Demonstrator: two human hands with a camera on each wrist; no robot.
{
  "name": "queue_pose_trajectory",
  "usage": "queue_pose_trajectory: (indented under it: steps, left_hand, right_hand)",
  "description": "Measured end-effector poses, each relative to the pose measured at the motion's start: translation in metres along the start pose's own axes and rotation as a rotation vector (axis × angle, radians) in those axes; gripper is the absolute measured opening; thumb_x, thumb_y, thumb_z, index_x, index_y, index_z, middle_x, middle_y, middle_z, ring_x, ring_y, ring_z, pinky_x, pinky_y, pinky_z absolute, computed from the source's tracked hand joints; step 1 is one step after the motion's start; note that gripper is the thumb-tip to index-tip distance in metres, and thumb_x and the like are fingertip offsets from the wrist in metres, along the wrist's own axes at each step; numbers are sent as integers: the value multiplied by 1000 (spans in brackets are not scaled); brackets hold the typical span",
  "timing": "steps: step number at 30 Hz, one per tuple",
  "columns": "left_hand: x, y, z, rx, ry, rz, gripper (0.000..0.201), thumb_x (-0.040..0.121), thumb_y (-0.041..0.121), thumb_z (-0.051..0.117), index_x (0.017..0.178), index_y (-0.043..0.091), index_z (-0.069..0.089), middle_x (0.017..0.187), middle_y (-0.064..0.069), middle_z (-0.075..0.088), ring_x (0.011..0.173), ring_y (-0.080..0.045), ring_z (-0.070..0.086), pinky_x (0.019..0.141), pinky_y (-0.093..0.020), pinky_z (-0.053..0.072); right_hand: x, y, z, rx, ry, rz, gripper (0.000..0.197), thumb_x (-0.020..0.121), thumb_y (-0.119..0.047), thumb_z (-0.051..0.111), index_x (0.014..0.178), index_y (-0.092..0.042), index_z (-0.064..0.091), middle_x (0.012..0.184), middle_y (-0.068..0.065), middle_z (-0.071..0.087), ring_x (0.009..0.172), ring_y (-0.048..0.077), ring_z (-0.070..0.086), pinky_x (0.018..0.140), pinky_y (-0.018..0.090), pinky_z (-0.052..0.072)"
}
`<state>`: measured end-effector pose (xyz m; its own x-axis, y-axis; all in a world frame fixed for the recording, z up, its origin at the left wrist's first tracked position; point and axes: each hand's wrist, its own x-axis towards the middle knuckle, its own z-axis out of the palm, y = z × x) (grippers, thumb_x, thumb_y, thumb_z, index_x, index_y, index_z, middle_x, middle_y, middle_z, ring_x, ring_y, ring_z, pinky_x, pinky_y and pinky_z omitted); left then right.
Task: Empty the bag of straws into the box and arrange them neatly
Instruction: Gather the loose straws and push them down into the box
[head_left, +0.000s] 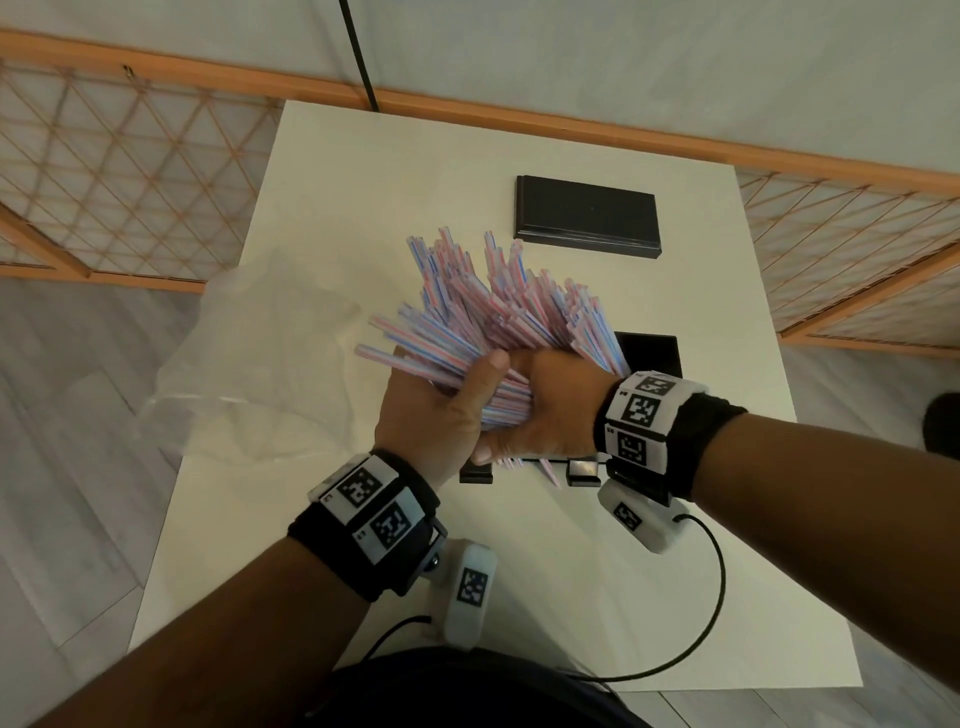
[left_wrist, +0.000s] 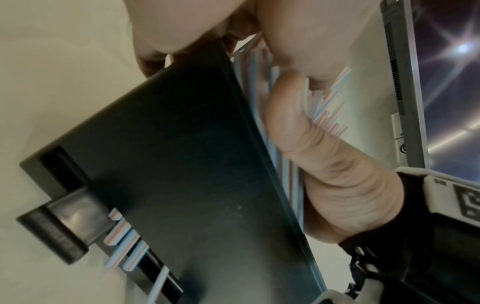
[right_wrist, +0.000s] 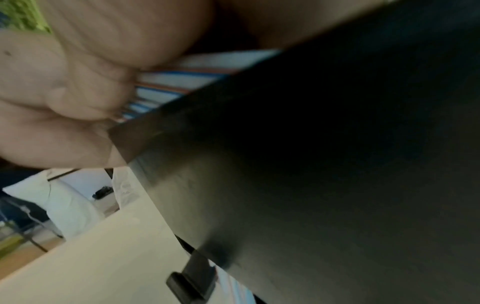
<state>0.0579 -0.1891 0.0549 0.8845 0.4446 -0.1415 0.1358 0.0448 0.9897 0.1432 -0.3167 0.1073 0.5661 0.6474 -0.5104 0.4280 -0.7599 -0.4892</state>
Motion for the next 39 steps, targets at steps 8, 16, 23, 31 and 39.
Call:
queue_pose_trajectory:
  steps: [8, 16, 23, 31, 39]
  left_hand:
    - [0, -4, 0, -79, 33, -36, 63, 79, 45, 86, 127, 9, 64, 117, -7, 76, 109, -24, 74, 95, -52, 59]
    - [-1, -3, 2, -35, 70, -118, 82, 73, 75, 77, 130, 18, 63, 119, 3, 75, 112, -15, 73, 98, -50, 59]
    - [-3, 3, 3, -54, 90, -103, 72, 74, 65, 76, 125, 16, 62, 114, -1, 76, 106, -19, 75, 90, -52, 62]
    - [0, 4, 0, -80, 133, -149, 60, 84, 66, 65, 124, 22, 64, 112, 4, 76, 105, -14, 74, 93, -45, 60]
    - [1, 13, -3, -305, 302, -189, 27, 93, 38, 64, 111, 18, 65, 89, 5, 62, 81, -11, 58, 82, -35, 47]
  right_hand:
    - [-20, 12, -11, -220, -102, 59, 73, 71, -71, 69, 126, -25, 57, 112, -4, 68, 104, 20, 63, 93, 35, 52]
    - [-34, 35, -10, -274, -144, 150, 42, 74, -63, 71, 89, -24, 64, 76, -6, 64, 75, 20, 60, 72, 31, 51]
    - [-21, 35, 6, -274, -214, 203, 54, 67, -71, 65, 105, -32, 60, 84, -9, 71, 81, 13, 65, 83, 33, 55]
    - [-15, 29, 5, -115, -191, 223, 47, 67, -61, 76, 102, -36, 56, 80, -15, 65, 77, 11, 63, 80, 28, 51]
    - [-6, 16, 3, -102, -227, 206, 71, 74, -55, 76, 135, -29, 52, 116, -10, 61, 107, 16, 57, 98, 27, 43]
